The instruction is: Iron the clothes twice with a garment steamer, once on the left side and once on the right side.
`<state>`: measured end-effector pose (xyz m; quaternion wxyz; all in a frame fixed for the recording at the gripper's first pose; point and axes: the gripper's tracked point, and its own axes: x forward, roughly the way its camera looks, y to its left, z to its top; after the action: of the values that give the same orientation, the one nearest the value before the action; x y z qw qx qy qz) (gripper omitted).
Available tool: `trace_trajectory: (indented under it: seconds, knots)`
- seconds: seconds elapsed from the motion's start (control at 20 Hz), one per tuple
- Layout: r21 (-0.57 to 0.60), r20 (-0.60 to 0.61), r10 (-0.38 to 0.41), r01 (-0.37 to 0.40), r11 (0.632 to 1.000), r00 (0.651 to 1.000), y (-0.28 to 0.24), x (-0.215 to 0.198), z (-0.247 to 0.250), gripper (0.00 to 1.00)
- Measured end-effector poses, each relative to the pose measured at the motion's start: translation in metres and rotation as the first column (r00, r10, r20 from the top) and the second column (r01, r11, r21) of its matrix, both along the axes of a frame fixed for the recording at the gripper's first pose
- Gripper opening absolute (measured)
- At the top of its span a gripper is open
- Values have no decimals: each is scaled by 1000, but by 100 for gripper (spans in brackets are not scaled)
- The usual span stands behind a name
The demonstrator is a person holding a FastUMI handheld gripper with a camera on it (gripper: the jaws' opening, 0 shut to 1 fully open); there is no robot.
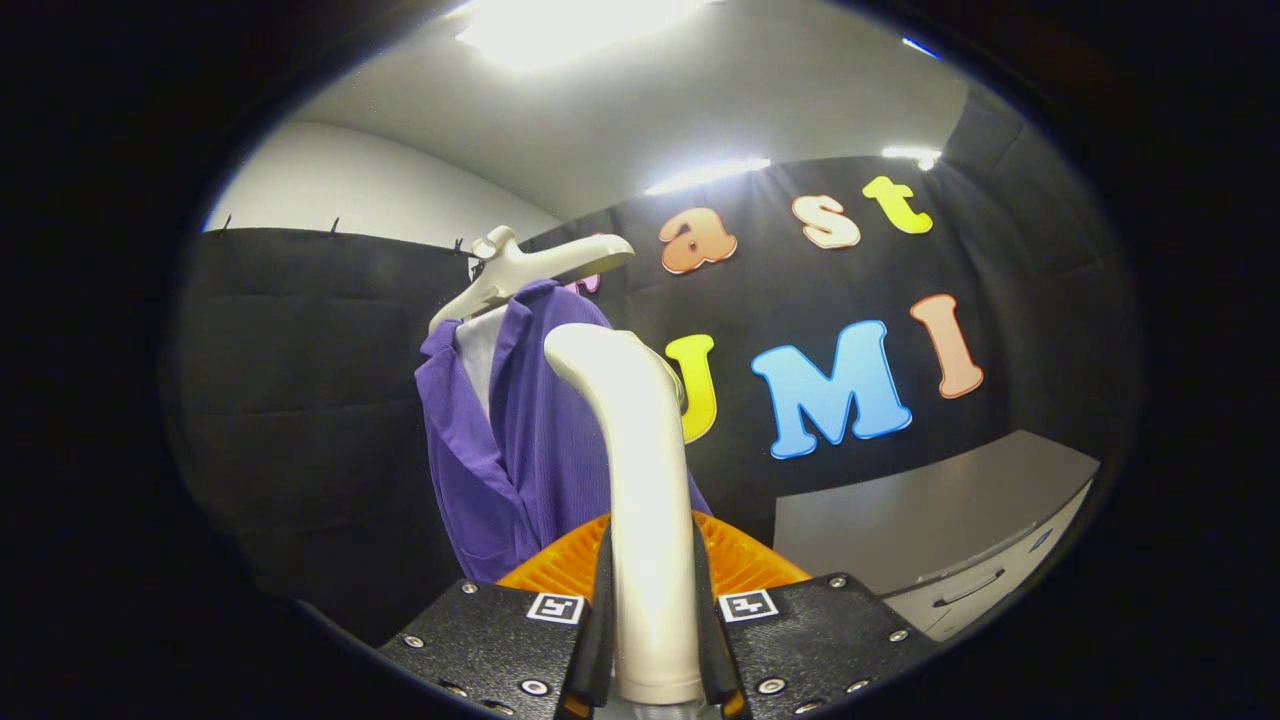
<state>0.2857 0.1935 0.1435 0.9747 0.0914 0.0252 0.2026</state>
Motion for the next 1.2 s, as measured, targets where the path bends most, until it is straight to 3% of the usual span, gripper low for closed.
trace_trajectory:
  seconds: [0.45, 0.9, 1.2]
  knots:
    - [-109, 161, -41, 59, 992, 986, 59, 38, 63, 34]
    - [-209, 227, -118, 167, 964, 967, 82, 49, 43, 35]
    - [-257, 203, -113, 164, 953, 973, 82, 35, 6, 35]
